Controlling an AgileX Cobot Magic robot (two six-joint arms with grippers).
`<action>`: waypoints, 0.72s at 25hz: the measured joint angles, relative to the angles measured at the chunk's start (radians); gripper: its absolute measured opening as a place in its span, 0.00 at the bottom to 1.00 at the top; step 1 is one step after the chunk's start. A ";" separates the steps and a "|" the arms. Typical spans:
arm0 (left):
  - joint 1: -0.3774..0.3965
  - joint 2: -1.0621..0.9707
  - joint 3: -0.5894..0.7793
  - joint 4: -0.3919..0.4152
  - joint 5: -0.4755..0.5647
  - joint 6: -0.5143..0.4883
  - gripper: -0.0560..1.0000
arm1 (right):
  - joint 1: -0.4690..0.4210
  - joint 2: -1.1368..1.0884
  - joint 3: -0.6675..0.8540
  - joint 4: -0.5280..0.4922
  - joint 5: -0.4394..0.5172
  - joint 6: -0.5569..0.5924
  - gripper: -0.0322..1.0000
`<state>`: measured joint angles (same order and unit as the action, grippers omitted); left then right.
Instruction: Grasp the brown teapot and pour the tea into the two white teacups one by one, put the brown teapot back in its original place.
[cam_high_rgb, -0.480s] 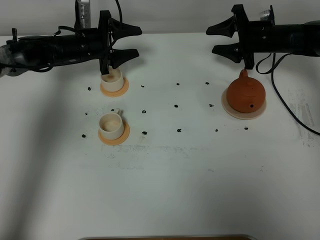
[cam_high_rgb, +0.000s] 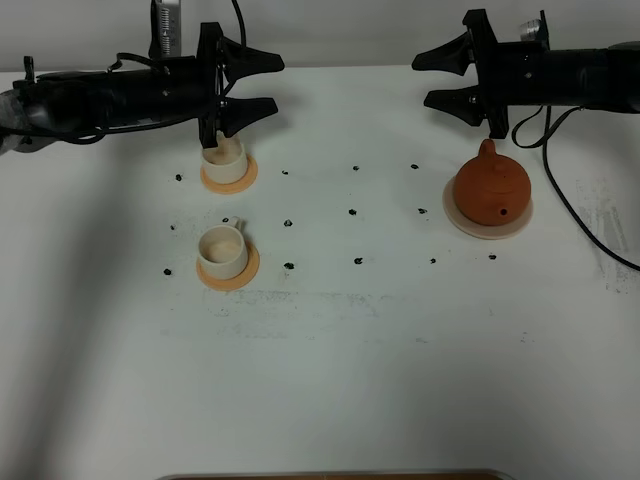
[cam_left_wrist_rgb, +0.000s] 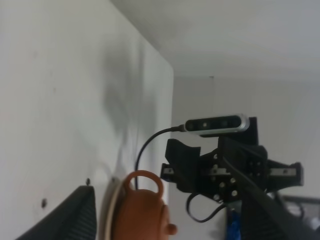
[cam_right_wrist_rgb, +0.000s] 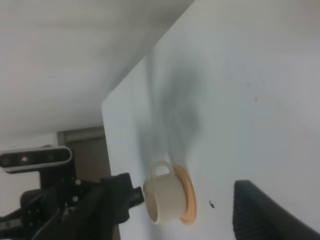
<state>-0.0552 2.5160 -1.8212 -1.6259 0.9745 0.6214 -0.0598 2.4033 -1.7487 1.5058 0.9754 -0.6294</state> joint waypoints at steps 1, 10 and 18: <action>0.000 0.000 -0.006 0.001 0.000 0.033 0.64 | 0.000 0.000 0.000 0.000 0.000 -0.015 0.56; -0.001 0.001 -0.255 0.270 -0.002 0.057 0.54 | 0.000 0.006 -0.193 -0.232 0.052 -0.074 0.56; -0.008 -0.035 -0.443 0.819 0.008 -0.157 0.50 | 0.000 -0.069 -0.383 -0.787 0.015 0.105 0.55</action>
<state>-0.0629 2.4811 -2.2640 -0.8070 0.9822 0.4648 -0.0599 2.3347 -2.1313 0.7192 0.9904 -0.5246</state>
